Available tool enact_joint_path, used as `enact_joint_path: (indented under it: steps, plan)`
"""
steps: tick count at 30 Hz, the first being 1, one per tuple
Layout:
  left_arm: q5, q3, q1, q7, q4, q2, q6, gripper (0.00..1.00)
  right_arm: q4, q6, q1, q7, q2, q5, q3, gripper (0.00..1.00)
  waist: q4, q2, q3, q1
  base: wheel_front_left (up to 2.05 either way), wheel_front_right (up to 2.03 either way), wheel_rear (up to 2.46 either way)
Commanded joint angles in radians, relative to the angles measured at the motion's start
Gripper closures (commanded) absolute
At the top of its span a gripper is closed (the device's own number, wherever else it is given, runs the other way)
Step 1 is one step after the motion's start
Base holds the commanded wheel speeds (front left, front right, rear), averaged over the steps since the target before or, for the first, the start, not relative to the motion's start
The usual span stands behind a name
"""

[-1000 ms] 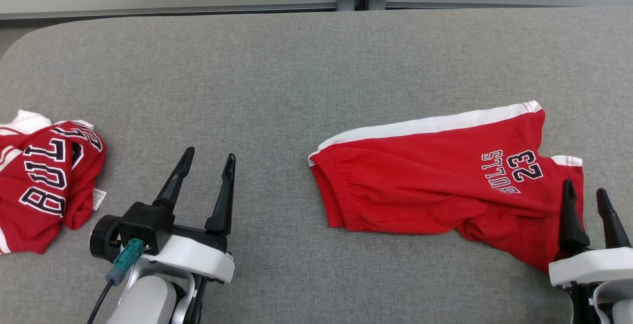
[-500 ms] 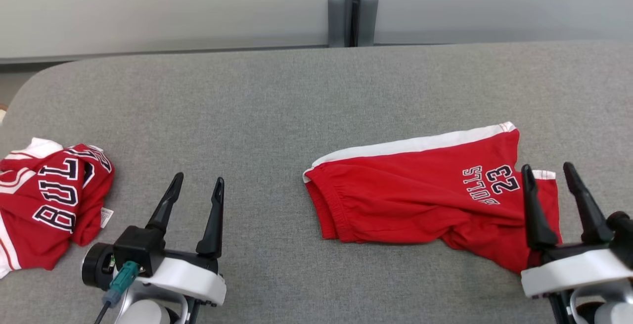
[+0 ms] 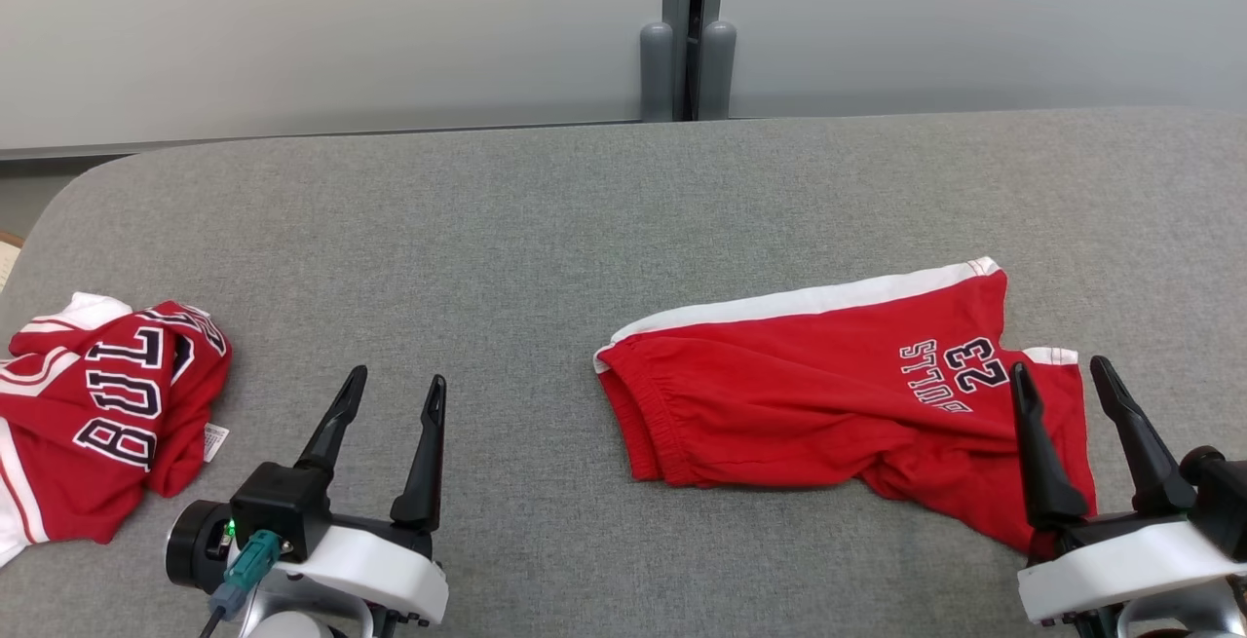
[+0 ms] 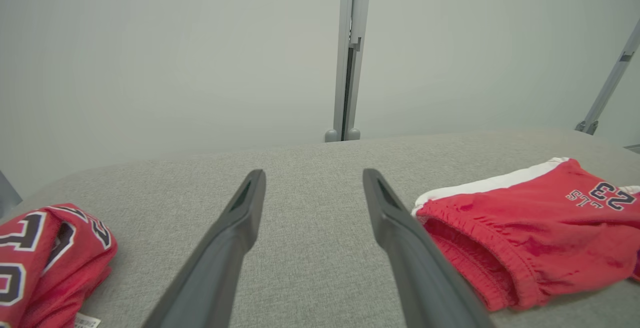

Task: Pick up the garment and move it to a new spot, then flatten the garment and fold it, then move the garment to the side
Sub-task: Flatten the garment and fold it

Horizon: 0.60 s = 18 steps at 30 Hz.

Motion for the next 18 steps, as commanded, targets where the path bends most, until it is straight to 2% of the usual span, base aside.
enact_joint_path:
  steps: [1,13,18]
  plan:
    - [-0.001,0.0,-0.001,0.002,-0.005,0.005,0.004,0.0,-0.006,0.0,0.003,0.003,0.0,0.004,-0.001,0.0,0.0,0.0,0.001,0.0,0.0,0.0,0.0]
    - [-0.008,-0.009,-0.023,0.008,-0.012,0.006,0.008,0.0,-0.009,0.0,-0.005,0.006,0.003,0.005,0.001,0.0,0.005,0.0,0.013,0.0,0.0,0.0,0.0]
    - [-0.016,-0.05,-0.106,0.047,-0.011,-0.023,-0.035,0.0,-0.017,0.0,-0.02,0.005,0.009,0.005,-0.011,0.0,0.013,0.0,0.046,0.0,0.0,0.0,0.0]
